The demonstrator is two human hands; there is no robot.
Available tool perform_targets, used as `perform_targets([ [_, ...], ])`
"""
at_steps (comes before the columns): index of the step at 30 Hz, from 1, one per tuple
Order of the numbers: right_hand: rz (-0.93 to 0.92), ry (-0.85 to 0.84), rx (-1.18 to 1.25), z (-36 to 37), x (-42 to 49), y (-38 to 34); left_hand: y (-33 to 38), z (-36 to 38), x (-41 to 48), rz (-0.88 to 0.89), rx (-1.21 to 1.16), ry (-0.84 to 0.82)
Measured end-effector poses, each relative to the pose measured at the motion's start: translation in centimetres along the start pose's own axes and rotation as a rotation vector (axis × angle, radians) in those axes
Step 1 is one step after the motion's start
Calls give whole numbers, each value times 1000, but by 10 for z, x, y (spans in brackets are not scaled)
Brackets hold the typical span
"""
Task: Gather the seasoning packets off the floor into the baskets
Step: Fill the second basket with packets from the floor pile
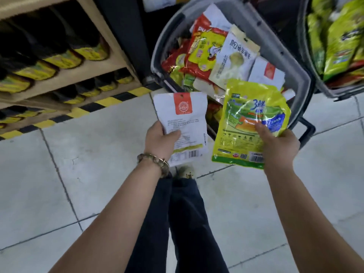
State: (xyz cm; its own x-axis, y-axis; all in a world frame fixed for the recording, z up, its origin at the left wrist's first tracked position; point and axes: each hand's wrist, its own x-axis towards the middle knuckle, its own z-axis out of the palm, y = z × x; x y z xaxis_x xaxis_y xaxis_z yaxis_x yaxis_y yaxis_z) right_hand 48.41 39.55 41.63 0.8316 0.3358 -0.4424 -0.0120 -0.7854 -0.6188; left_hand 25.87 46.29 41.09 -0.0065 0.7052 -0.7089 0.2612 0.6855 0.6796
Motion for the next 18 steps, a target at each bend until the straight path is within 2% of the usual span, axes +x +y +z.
perform_targets([
  [6,58,89,-54,-27,52,-3,35,69,45,5,214,-96],
  [14,98,-20,-16,13,118,12,34,142,95,-30,353,-56],
  [16,98,-44,-21,31,130,21,23,149,103,91,465,26],
  [18,122,-18,-61,42,141,31,14,153,106,291,680,137],
])
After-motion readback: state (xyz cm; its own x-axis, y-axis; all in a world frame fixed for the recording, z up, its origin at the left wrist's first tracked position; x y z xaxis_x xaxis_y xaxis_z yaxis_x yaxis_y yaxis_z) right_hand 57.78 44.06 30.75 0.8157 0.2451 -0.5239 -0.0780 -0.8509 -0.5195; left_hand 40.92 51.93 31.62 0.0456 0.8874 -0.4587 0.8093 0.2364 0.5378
